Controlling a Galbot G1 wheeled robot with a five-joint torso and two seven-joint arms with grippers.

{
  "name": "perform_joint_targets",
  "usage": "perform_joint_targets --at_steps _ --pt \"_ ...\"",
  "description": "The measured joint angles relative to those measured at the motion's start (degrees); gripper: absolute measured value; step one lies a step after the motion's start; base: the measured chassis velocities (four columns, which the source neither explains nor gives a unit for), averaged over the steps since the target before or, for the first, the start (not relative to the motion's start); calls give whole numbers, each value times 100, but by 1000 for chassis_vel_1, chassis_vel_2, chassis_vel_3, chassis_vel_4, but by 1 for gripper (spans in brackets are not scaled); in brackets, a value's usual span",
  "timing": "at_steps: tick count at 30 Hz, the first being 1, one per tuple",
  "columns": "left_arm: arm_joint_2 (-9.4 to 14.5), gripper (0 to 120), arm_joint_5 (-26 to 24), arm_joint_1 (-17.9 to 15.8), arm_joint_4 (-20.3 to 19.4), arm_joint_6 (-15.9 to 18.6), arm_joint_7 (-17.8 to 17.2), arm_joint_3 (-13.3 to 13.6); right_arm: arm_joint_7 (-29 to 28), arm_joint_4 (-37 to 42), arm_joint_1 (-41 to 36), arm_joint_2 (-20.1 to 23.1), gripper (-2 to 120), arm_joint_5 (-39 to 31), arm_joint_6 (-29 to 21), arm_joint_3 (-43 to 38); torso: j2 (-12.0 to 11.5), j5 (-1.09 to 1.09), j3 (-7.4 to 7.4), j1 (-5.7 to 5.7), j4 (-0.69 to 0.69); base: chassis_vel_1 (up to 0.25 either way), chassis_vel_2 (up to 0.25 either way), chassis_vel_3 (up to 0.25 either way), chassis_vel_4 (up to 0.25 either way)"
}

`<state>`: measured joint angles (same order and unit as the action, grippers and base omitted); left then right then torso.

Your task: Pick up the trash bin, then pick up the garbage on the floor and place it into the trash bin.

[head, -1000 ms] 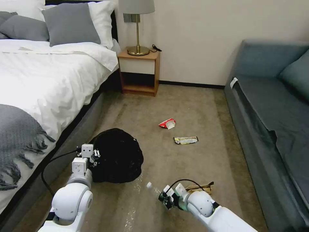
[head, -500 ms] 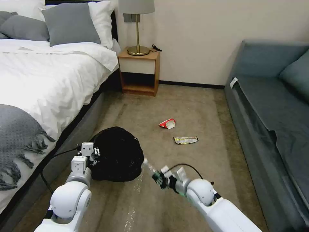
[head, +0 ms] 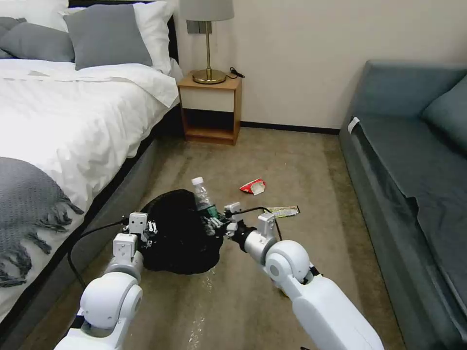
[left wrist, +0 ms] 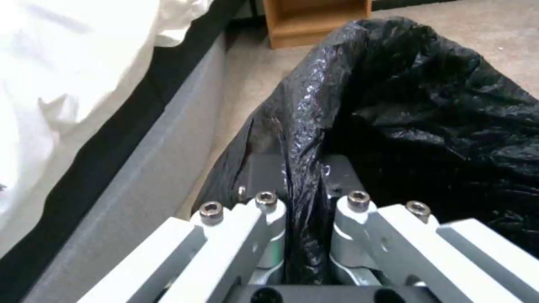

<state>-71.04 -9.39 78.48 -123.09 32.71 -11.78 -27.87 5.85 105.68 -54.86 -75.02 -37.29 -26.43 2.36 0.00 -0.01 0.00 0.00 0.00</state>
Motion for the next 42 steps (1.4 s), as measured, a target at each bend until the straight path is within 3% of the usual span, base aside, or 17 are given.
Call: perform_joint_targets --at_steps 5,13,20,23,32,33,37,42 --pt "-27 5 2 26 -40 -20 28 34 -1 -82 -99 -115 19 96 36 181 0 0 0 0 0 0 0 0 0" --pt "-88 5 41 78 -51 -94 71 115 -107 -874 -138 -292 19 521 148 328 0 0 0 0 0 0 0 0 0" --pt "-105 5 72 127 -61 -119 107 127 -190 -923 -204 -290 42 615 154 342 0 1 0 0 0 0 0 0 0" --pt "-100 5 83 103 -17 -127 110 127 -211 -847 -249 -287 59 644 159 324 0 1 0 0 0 0 0 0 0" --pt "-76 5 83 64 85 -132 118 136 -224 -700 -340 -198 85 641 163 167 0 1 0 0 0 0 0 0 0" --pt "-54 5 83 63 102 -147 122 127 -224 -642 -368 -162 93 642 165 98 0 1 0 0 0 0 0 0 0" --pt "-18 5 72 63 104 -161 129 103 -220 -571 -397 -90 98 644 169 -27 0 1 0 0 0 0 0 0 0" --pt "56 5 42 97 81 -172 136 75 -143 -393 -466 396 100 594 -145 -377 0 2 0 0 0 0 0 0 0"
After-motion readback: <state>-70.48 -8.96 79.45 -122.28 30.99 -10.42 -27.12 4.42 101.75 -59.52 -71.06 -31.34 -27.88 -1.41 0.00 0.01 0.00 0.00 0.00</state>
